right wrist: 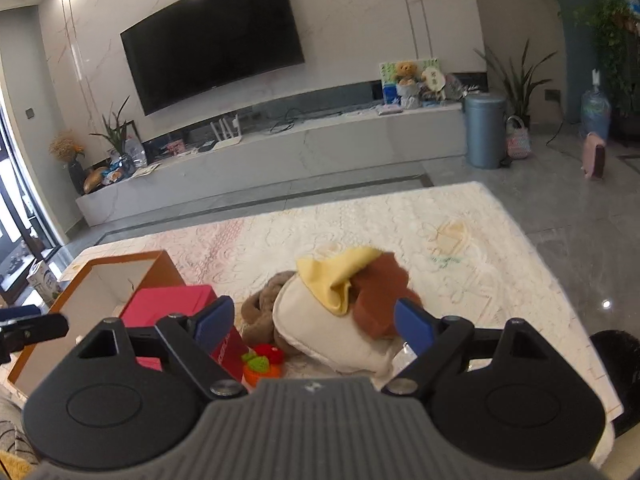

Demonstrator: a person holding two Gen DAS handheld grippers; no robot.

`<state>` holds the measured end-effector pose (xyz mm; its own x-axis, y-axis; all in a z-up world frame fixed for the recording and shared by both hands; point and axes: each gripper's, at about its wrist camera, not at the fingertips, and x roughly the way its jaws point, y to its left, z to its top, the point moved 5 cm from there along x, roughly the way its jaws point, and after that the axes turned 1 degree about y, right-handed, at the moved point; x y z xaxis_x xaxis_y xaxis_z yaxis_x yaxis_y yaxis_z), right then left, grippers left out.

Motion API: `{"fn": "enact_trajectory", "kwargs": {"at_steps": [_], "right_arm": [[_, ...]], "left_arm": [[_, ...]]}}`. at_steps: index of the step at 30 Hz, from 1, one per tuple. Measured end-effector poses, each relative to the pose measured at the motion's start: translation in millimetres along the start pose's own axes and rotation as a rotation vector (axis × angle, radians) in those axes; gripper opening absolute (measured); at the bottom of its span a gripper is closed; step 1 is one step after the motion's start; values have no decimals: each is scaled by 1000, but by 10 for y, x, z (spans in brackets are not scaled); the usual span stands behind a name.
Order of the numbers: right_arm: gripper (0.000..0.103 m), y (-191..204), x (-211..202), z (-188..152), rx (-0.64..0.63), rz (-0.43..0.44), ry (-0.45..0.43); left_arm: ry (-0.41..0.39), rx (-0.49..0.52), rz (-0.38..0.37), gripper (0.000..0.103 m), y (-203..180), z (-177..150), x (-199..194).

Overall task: Organize soft objects
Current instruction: 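Move both tools back toward the remaining soft items on the bed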

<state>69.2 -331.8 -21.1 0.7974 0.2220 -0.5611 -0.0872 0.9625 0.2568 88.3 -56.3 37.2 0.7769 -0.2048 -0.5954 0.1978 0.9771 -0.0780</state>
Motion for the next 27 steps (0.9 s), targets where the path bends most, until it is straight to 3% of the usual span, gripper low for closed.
{"fn": "enact_trajectory", "kwargs": {"at_steps": [6, 13, 15, 21, 24, 27], "right_arm": [[86, -182, 194, -116, 42, -18, 33], [86, -641, 507, -291, 69, -158, 108], [93, -781, 581, -357, 67, -212, 133], [97, -920, 882, -557, -107, -295, 218], [97, -943, 1074, -651, -94, -247, 259], [90, -946, 1199, -694, -131, -279, 270]], "left_arm": [[30, 48, -16, 103, -354, 35, 227], [72, 161, 0, 103, -766, -45, 522], [79, 193, -4, 103, -875, -77, 610], [127, 278, -24, 103, -1161, -163, 885], [148, 307, -18, 103, -1252, -182, 1029], [179, 382, -22, 103, -1346, -243, 1200]]}}
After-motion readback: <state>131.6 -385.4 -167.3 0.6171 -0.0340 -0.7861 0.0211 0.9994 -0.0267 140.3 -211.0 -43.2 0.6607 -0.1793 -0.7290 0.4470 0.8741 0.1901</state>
